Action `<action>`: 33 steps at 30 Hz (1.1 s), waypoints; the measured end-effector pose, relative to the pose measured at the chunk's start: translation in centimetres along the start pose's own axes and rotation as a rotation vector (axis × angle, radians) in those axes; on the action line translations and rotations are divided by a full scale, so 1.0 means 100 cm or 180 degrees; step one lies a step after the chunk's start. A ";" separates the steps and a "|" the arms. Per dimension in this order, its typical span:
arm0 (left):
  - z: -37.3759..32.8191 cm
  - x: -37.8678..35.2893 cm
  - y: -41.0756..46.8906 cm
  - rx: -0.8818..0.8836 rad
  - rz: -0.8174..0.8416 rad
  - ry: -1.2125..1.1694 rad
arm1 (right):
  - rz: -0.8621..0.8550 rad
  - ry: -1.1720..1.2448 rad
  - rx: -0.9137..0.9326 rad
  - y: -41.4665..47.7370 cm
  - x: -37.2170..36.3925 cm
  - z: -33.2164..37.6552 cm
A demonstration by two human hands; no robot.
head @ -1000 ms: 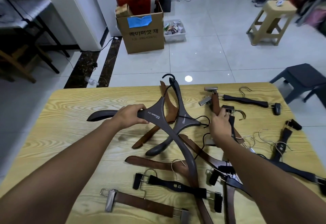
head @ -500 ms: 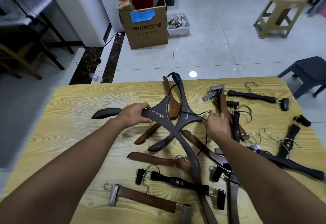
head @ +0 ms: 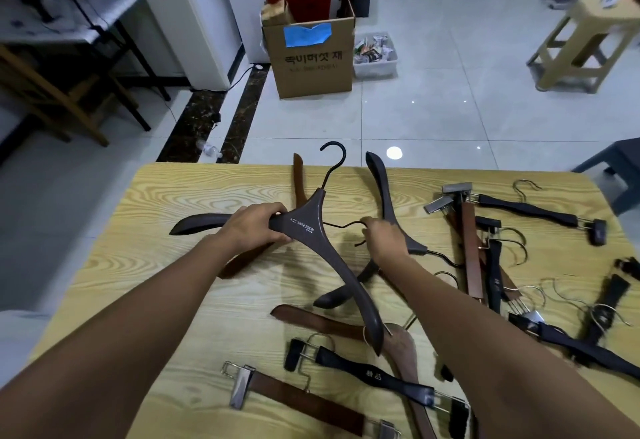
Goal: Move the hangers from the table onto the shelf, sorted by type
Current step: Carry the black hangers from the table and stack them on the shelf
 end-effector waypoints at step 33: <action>0.040 -0.004 -0.012 0.0078 0.0099 0.0010 | 0.0256 0.1303 -0.1810 -0.025 -0.054 0.029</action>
Point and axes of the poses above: each hand's wrist, its own y-axis towards the middle knuckle, its own x-axis out of the back of the hand, z = x × y, the point moved 2 cm from there along y, towards the middle knuckle, and after that the axes turned 13 degrees about z, right-handed, at the moved point
